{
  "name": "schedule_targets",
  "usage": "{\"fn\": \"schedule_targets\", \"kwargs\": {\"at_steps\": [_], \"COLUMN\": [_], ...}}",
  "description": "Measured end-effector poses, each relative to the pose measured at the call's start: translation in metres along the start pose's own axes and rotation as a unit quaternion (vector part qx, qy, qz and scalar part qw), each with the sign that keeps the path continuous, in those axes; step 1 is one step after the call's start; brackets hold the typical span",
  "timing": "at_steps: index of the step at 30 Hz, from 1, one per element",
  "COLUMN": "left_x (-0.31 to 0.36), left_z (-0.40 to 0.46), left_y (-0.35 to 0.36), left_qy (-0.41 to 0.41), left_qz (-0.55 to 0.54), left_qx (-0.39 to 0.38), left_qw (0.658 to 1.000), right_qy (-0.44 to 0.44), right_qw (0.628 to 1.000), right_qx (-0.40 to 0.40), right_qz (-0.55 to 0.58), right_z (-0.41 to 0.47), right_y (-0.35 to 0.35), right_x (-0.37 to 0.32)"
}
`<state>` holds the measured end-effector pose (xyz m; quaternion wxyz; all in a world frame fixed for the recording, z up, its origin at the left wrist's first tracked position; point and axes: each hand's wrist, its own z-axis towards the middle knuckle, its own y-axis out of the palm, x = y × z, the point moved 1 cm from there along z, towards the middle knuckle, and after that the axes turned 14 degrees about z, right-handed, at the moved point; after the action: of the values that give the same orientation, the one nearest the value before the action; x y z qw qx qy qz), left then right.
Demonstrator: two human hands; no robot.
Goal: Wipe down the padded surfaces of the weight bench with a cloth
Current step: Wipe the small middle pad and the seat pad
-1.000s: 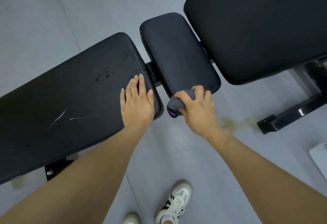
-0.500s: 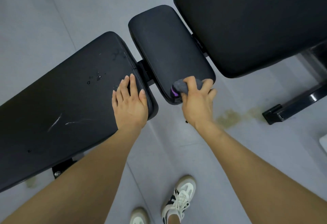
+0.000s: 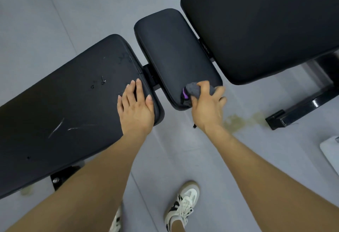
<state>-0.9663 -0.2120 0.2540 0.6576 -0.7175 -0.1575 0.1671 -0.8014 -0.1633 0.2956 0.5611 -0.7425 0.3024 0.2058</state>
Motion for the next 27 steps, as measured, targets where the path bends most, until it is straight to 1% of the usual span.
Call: {"fn": "schedule_targets", "kwargs": {"at_steps": [5,7,9,11,12,13,15,18,19,22,27], "left_x": [-0.002,-0.011,-0.03,-0.055,-0.069,-0.082,-0.11,-0.144,-0.151,-0.163,-0.163], "left_z": [0.002,0.006,0.011,0.018,0.025,0.034,0.054,0.085,0.095,0.116,0.119], "left_y": [-0.005,-0.01,-0.02,-0.031,-0.034,-0.036,-0.035,-0.025,-0.021,-0.008,0.012], "left_qy": [0.026,0.067,0.129,0.175,0.179,0.169,0.137,0.119,0.113,0.09,0.062], "left_qz": [-0.006,-0.016,-0.029,-0.038,-0.041,-0.043,-0.039,-0.014,-0.011,-0.025,-0.038], "left_qx": [-0.033,-0.052,-0.061,-0.039,-0.025,-0.016,-0.006,0.002,0.0,-0.006,0.026], "left_qw": [0.999,0.996,0.989,0.983,0.983,0.985,0.99,0.993,0.993,0.996,0.997], "right_qy": [0.027,0.026,0.018,0.005,-0.009,-0.03,-0.078,-0.125,-0.145,-0.189,-0.222], "right_qw": [0.998,0.995,0.993,0.994,0.995,0.997,0.996,0.979,0.971,0.954,0.944], "right_qx": [-0.057,-0.089,-0.109,-0.094,-0.075,-0.055,-0.031,-0.033,-0.018,0.035,0.04], "right_qz": [0.016,0.029,0.041,0.055,0.057,0.046,-0.022,-0.16,-0.189,-0.23,-0.239], "right_z": [-0.022,-0.029,-0.039,-0.044,-0.042,-0.04,-0.035,-0.036,-0.037,-0.03,0.014], "right_y": [0.013,0.018,0.029,0.046,0.055,0.065,0.088,0.117,0.122,0.129,0.137], "right_x": [-0.019,-0.029,-0.046,-0.069,-0.083,-0.096,-0.116,-0.117,-0.112,-0.102,-0.125]}}
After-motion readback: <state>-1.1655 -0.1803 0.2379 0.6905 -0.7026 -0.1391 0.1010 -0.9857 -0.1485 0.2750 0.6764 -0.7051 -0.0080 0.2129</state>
